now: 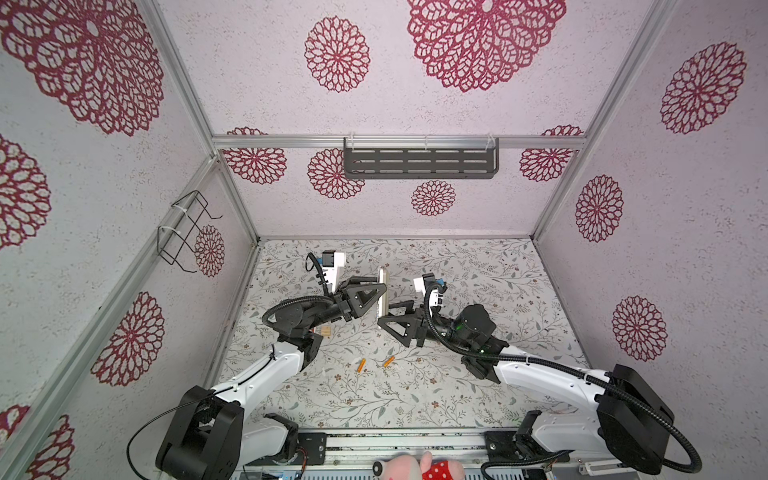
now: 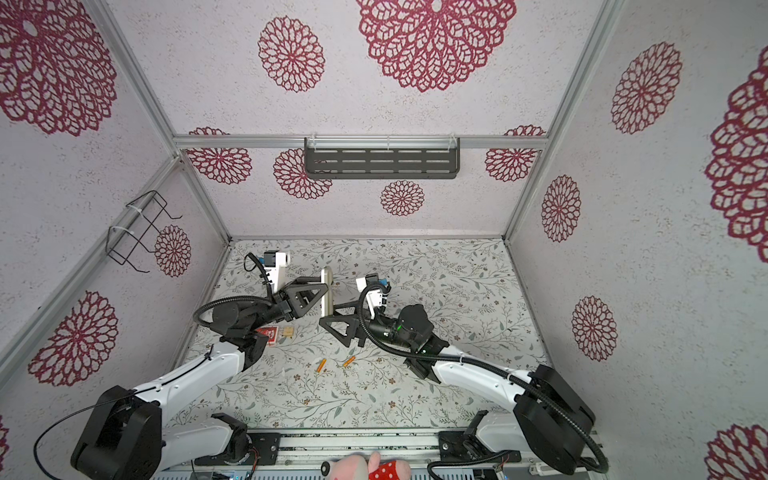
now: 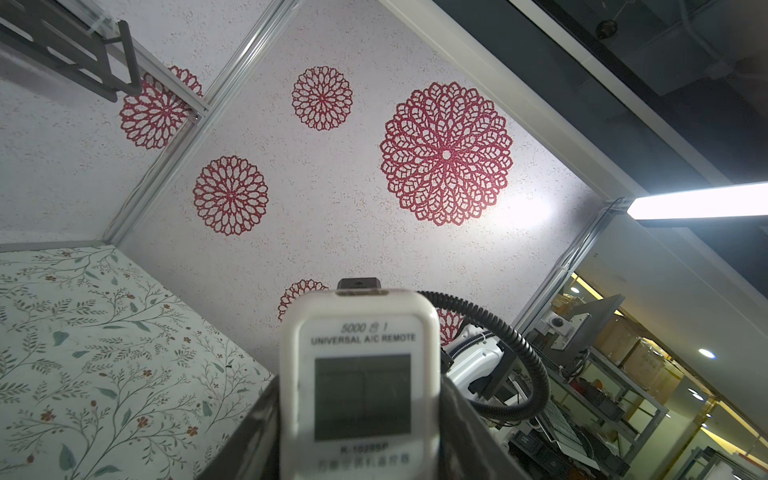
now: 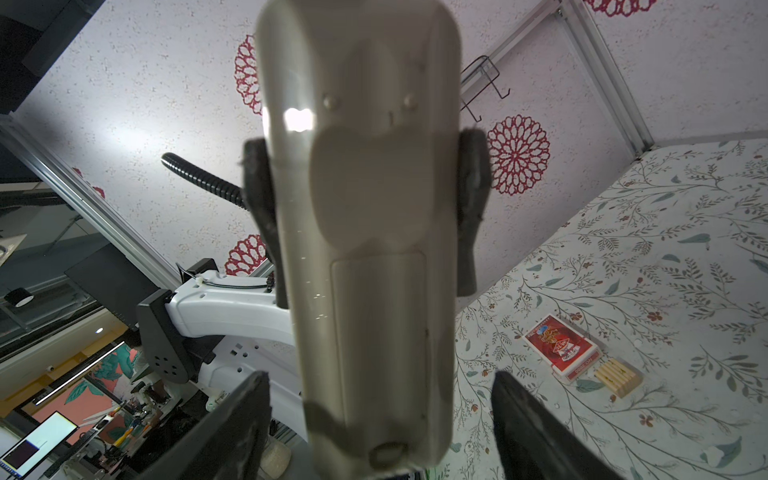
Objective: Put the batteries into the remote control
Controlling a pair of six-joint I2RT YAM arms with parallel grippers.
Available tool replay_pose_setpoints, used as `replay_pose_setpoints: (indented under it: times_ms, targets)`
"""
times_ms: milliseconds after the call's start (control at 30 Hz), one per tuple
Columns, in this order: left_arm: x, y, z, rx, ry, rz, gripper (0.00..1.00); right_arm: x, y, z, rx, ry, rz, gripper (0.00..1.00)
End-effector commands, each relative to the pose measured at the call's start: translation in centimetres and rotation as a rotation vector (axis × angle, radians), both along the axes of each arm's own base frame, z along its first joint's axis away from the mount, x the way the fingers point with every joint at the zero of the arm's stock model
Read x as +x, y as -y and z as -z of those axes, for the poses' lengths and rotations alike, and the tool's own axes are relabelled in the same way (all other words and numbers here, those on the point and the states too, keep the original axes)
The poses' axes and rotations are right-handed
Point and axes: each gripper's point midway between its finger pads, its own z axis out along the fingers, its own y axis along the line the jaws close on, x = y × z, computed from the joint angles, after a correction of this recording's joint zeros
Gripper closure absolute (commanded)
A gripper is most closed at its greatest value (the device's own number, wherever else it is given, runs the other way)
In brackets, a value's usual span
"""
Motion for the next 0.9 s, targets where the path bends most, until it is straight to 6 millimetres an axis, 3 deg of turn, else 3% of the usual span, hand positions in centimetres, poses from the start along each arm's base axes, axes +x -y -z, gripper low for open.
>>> replay_pose_setpoints:
  times_ms: [0, 400, 733, 867]
  targets:
    - [-0.7, 0.1, -1.5, -0.030, 0.057, 0.024, 0.78, -1.0, 0.1, -3.3, 0.081, 0.075, -0.033, 0.17]
    - [-0.3, 0.2, -1.4, -0.029, 0.044, 0.021, 0.76, -1.4, 0.1, -3.7, 0.095, 0.095, -0.051, 0.39]
    - [1.1, 0.4, 0.1, 0.019, -0.009, -0.031, 0.73, -1.6, 0.8, -4.1, 0.091, 0.122, -0.025, 0.70]
    - [1.6, 0.3, 0.4, 0.039, -0.025, -0.062, 0.70, -1.6, 1.0, -4.1, 0.085, 0.128, -0.012, 0.75]
